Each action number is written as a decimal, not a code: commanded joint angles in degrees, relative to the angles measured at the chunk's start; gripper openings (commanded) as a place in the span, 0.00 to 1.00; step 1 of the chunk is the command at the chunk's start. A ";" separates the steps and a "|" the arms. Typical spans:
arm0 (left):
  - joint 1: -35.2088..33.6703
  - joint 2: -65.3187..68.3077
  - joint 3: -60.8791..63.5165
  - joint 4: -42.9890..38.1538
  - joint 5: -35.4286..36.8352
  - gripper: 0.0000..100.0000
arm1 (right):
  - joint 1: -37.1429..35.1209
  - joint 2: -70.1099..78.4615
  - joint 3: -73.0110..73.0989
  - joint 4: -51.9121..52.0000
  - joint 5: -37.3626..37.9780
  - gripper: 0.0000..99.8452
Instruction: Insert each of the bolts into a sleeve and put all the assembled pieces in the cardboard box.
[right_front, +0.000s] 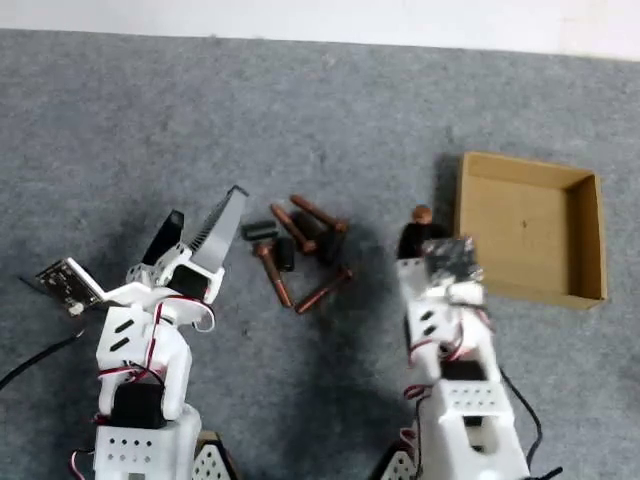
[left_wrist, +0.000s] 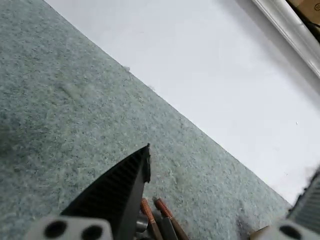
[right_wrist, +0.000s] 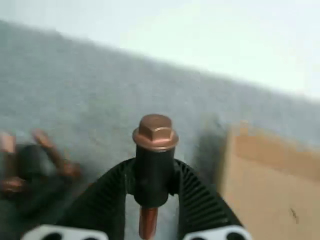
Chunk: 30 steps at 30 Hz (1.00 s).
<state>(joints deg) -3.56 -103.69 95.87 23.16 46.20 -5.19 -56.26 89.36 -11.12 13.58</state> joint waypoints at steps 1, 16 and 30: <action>-0.57 -0.84 1.27 -0.97 0.62 0.44 | 5.05 3.65 -17.71 14.02 -0.62 0.00; -0.57 -0.84 1.27 -0.88 0.53 0.44 | 21.23 62.11 -63.69 17.98 -0.62 0.00; -0.57 -0.84 1.27 -0.88 0.53 0.44 | 16.92 70.29 -79.25 43.65 -0.44 0.27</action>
<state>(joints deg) -3.56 -103.69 95.87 23.16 46.20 13.54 17.67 14.55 26.59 13.49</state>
